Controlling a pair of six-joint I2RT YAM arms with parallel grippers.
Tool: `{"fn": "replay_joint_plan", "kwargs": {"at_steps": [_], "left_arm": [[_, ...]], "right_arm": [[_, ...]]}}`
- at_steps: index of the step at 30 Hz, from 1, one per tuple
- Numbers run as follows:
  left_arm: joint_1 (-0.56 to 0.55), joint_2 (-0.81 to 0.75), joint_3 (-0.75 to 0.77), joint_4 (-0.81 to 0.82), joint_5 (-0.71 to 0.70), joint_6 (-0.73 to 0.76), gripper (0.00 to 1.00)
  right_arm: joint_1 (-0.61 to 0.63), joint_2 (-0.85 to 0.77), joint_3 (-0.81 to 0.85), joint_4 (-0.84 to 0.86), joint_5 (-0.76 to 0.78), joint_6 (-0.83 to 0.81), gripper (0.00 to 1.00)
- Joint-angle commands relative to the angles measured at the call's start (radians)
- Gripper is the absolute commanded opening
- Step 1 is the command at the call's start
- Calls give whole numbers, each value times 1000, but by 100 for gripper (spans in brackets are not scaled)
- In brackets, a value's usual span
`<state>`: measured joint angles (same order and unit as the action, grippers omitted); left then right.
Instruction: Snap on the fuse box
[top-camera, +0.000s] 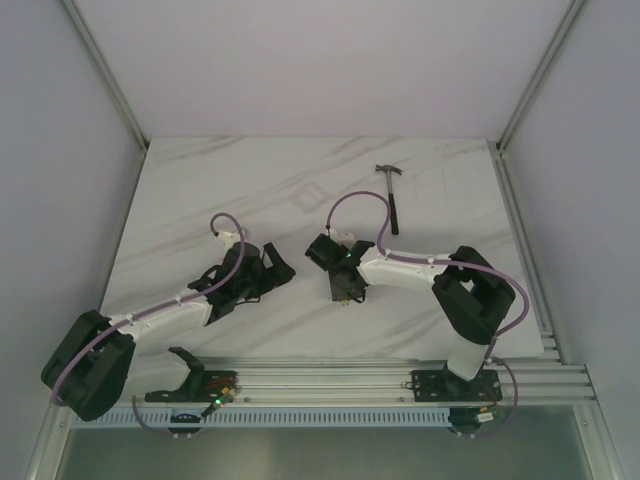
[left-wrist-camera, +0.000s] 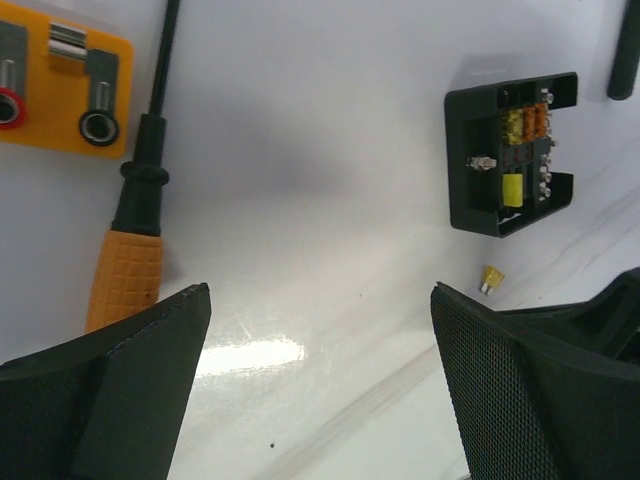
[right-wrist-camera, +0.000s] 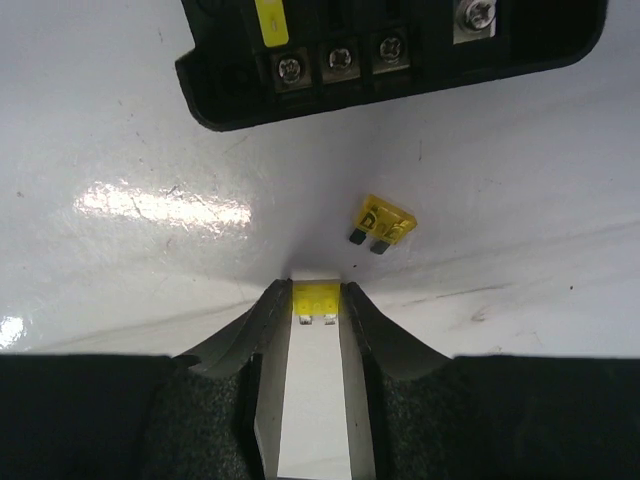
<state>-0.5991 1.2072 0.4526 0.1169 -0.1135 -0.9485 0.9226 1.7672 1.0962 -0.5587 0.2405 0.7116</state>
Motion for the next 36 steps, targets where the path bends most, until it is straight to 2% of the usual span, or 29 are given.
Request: {"fn": "replay_joint_plan", "kwargs": {"at_steps": [1, 7, 11, 16, 25, 36], "left_arm": [[-24, 11, 13, 67, 18, 6, 100], [-93, 31, 13, 170, 13, 19, 98], [-149, 36, -16, 297, -2, 25, 94], [-212, 30, -67, 472, -48, 21, 79], [-281, 43, -75, 619, -78, 57, 56], [-293, 120, -17, 698, -60, 83, 47]], "right_arm": [[-2, -33, 7, 9, 60, 6, 25], [-4, -118, 9, 47, 117, 23, 25], [-10, -172, 10, 79, 151, 44, 25], [-14, -247, -4, 144, 175, 73, 22], [-14, -336, -60, 223, 173, 117, 22], [-12, -398, -119, 298, 144, 153, 20]]}}
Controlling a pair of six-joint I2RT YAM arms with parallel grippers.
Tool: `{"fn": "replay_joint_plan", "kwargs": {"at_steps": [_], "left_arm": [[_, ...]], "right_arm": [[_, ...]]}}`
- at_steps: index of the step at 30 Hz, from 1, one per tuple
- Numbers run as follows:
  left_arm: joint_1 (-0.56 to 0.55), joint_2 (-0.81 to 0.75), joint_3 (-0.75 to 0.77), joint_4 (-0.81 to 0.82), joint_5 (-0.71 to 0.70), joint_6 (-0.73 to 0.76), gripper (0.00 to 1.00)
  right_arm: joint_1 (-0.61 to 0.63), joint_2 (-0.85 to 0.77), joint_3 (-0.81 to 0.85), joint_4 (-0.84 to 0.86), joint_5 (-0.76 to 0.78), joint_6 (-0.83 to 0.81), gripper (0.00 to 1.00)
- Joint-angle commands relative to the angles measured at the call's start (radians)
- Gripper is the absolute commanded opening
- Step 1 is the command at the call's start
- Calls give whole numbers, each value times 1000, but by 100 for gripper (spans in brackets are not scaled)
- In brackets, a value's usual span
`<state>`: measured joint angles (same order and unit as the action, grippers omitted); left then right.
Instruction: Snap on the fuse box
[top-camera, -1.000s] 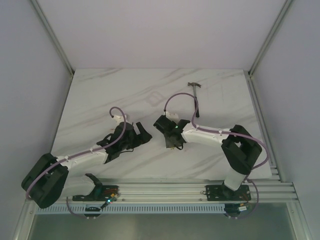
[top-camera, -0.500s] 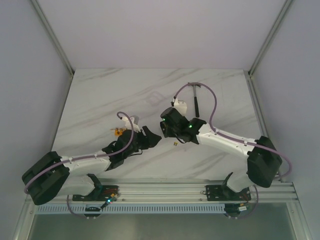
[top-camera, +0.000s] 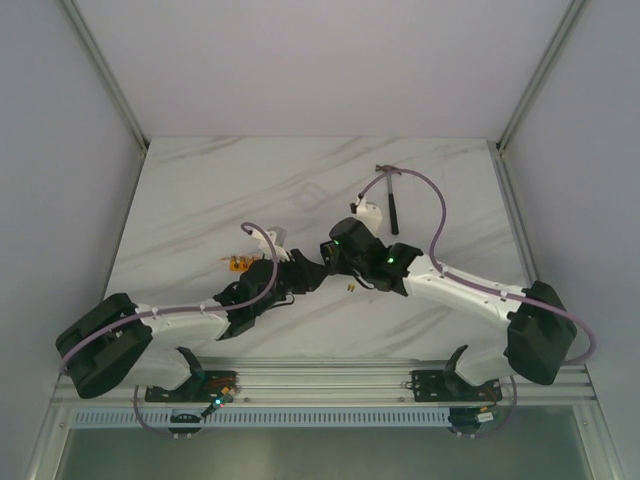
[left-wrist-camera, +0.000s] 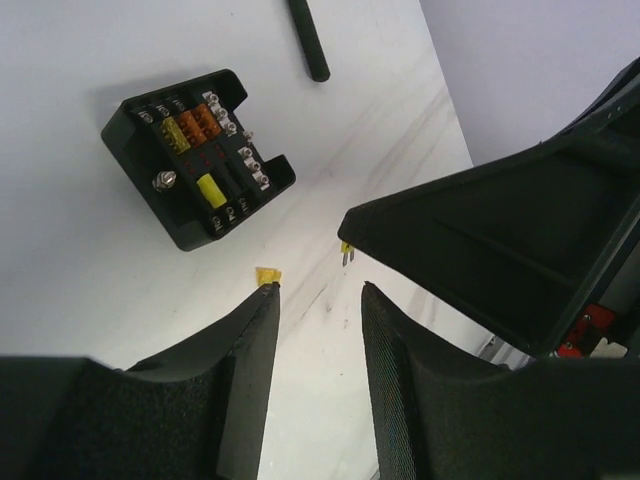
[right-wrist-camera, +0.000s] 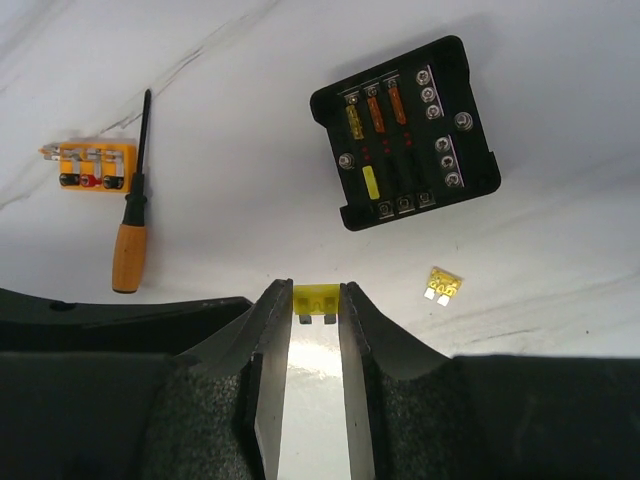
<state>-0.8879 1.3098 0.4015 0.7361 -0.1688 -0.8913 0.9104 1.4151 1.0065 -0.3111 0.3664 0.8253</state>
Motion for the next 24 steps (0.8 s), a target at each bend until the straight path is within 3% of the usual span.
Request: {"fn": "replay_joint_plan", "kwargs": {"at_steps": [1, 24], "left_arm": [[-5, 22, 36, 90, -4, 27, 47], [-10, 55, 71, 129, 9, 51, 23]], "right_arm": [[1, -53, -34, 53, 19, 42, 20], [1, -79, -71, 105, -46, 58, 20]]}}
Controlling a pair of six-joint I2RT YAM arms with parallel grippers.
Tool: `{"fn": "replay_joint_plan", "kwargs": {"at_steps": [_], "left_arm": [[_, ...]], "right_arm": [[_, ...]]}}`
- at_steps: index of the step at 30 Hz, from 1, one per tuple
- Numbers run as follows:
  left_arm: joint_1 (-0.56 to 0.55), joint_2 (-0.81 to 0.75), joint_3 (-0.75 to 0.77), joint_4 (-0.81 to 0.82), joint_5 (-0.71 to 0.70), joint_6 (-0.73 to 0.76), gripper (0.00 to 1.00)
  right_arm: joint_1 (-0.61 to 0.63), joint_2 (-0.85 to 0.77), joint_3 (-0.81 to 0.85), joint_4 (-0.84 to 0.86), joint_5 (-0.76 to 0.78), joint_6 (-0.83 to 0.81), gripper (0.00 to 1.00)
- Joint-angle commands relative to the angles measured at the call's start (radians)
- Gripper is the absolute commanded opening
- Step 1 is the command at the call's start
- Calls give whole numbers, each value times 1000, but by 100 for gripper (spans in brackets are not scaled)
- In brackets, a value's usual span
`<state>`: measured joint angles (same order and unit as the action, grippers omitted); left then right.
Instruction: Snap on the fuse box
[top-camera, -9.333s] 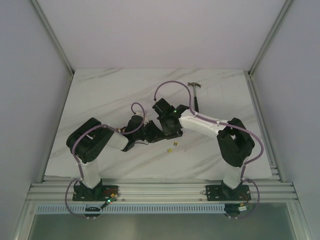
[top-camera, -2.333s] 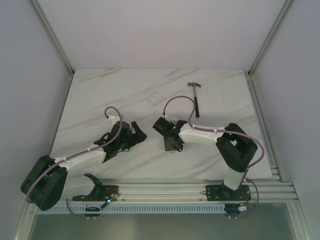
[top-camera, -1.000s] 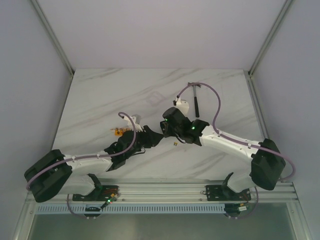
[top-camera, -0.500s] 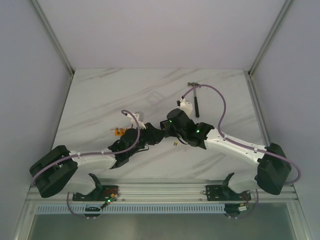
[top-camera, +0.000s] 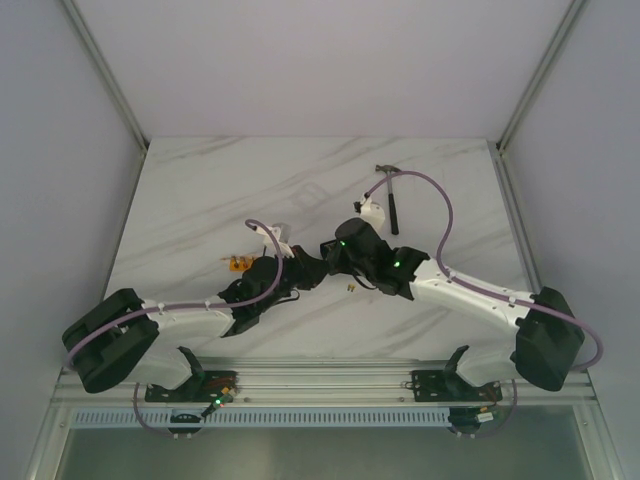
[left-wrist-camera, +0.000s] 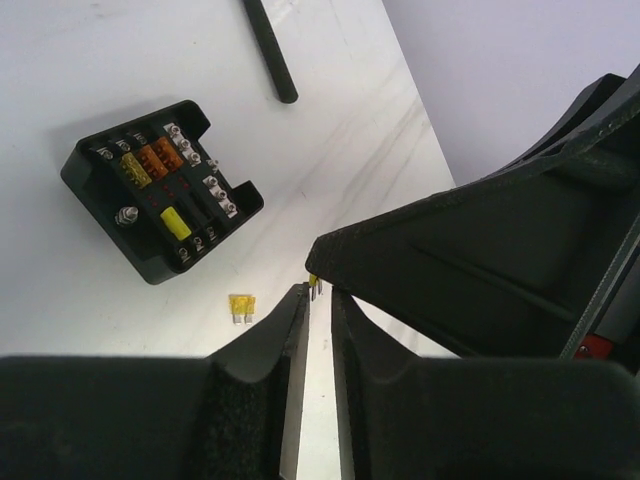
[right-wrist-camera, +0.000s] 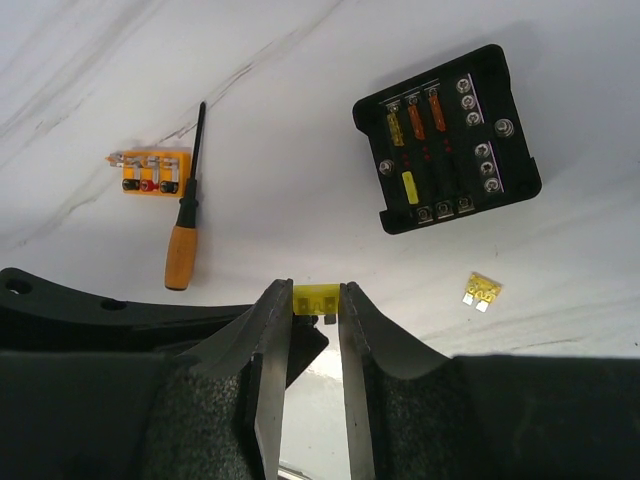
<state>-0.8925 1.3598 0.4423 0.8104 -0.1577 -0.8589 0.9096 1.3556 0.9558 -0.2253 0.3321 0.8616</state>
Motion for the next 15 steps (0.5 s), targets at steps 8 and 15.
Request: {"fn": "replay_joint_plan", "kwargs": {"at_steps": [8, 15], "left_arm": [[-5, -6, 30, 47, 10, 41, 5], [-3, -20, 34, 20, 11, 76, 0]], "right_arm": [[2, -27, -28, 29, -19, 16, 20], [1, -45, -21, 36, -17, -17, 26]]}}
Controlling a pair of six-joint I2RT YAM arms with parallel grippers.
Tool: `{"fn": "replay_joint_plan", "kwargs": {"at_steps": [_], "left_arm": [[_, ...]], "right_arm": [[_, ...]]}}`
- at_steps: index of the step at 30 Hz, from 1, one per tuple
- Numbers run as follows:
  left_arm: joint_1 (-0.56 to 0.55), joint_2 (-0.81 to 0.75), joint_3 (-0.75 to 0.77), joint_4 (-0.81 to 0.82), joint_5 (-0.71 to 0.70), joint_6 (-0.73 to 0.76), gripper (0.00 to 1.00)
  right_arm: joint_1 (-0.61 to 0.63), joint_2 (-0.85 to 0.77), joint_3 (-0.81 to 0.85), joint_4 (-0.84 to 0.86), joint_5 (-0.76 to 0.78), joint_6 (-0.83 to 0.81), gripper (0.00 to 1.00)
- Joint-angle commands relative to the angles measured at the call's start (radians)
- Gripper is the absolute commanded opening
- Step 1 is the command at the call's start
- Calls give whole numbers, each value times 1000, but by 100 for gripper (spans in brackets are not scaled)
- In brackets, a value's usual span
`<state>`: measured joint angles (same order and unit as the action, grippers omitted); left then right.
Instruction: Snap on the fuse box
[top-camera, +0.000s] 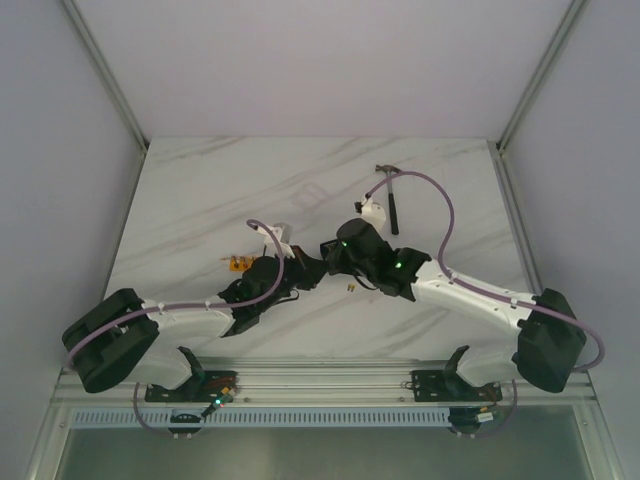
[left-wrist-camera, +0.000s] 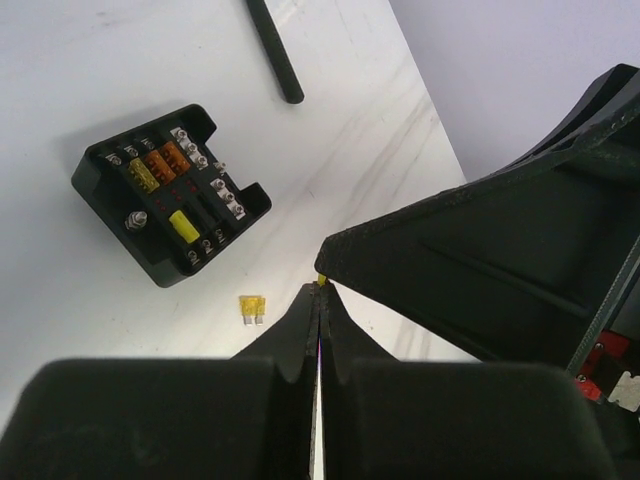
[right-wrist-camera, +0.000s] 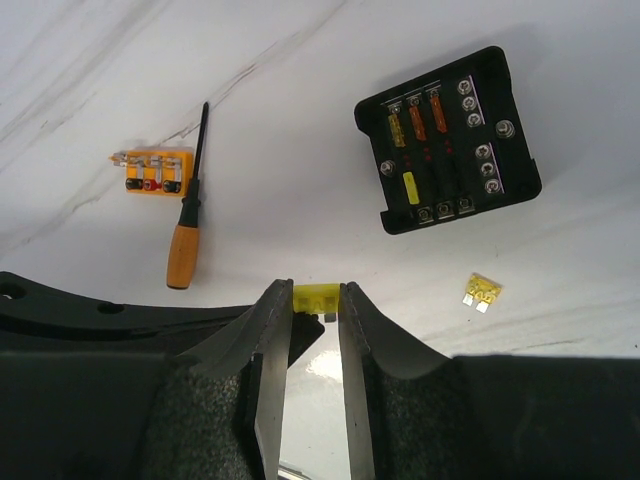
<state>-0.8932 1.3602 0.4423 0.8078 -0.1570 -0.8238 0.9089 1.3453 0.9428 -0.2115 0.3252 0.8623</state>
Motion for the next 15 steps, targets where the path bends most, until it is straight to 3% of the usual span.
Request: {"fn": "replay_joint_plan", "kwargs": {"at_steps": [1, 7, 15], "left_arm": [[0, -21, 35, 17, 12, 47, 0], [62, -26, 25, 29, 144, 103, 0], [173, -68, 30, 31, 420, 227, 0]], "right_arm": [[1, -41, -5, 24, -6, -40, 27], [-40, -136, -8, 44, -35, -283, 41], [-238, -235, -23, 54, -435, -592, 46]]}}
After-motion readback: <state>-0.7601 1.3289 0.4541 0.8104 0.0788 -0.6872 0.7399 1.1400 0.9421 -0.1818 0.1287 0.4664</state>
